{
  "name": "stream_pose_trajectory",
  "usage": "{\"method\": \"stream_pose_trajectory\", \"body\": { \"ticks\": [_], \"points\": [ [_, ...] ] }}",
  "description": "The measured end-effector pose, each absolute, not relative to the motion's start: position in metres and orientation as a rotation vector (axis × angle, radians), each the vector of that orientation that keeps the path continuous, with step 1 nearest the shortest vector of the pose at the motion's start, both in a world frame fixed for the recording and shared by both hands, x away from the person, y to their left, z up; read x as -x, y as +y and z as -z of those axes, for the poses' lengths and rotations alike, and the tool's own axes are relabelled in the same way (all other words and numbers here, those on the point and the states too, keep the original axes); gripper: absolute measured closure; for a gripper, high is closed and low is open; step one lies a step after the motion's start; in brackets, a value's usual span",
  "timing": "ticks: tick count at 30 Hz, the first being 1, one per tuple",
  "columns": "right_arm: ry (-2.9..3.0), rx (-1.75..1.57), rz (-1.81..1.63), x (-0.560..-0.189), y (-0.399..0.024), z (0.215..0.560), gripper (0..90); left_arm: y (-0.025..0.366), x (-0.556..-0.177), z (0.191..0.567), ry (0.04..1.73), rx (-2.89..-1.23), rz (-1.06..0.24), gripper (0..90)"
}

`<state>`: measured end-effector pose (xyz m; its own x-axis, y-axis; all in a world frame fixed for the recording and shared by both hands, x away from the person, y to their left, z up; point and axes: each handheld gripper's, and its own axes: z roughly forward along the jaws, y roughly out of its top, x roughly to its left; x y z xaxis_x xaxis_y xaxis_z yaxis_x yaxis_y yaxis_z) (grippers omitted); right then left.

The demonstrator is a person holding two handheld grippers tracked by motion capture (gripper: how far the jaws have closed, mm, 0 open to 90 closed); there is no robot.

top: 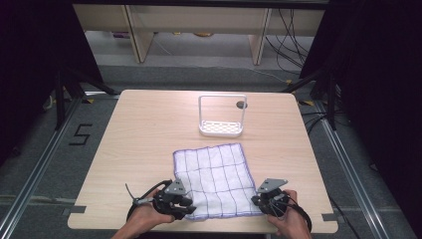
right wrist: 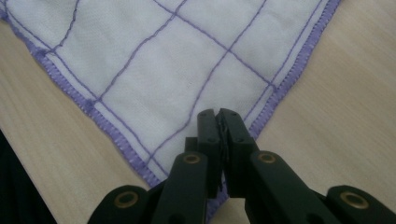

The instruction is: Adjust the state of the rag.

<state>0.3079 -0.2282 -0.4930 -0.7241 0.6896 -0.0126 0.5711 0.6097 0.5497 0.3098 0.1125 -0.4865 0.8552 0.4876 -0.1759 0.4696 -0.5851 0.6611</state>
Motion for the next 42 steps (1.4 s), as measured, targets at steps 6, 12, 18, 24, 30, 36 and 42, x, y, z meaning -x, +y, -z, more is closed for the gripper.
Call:
{"method": "stream_pose_trajectory", "body": {
  "ticks": [6, 12, 18, 24, 30, 36, 42],
  "points": [
    [2.596, -1.078, -0.85, -0.305, -0.229, 0.489, 74.3, 0.137, -0.319, 0.472, 0.791, -2.166, -0.096, 57.7],
    [2.51, -1.092, -0.952, -0.323, -0.235, 0.477, 63.9, 0.156, -0.35, 0.465, 0.862, -2.136, -0.208, 59.1],
    [2.495, -1.063, -0.97, -0.348, -0.236, 0.471, 59.1, 0.16, -0.381, 0.468, 0.933, -2.108, -0.254, 56.1],
    [2.442, -1.087, -1.061, -0.374, -0.235, 0.469, 50.2, 0.159, -0.408, 0.478, 0.995, -2.127, -0.318, 52.5],
    [2.435, -1.107, -1.045, -0.403, -0.229, 0.469, 48.4, 0.155, -0.431, 0.486, 1.061, -2.131, -0.283, 45.0],
    [2.459, -1.108, -1.007, -0.43, -0.219, 0.466, 48.0, 0.154, -0.442, 0.489, 1.071, -2.132, -0.288, 43.1],
    [2.469, -1.096, -0.994, -0.455, -0.204, 0.465, 46.5, 0.154, -0.447, 0.492, 1.054, -2.138, -0.272, 36.7]
  ]
}}
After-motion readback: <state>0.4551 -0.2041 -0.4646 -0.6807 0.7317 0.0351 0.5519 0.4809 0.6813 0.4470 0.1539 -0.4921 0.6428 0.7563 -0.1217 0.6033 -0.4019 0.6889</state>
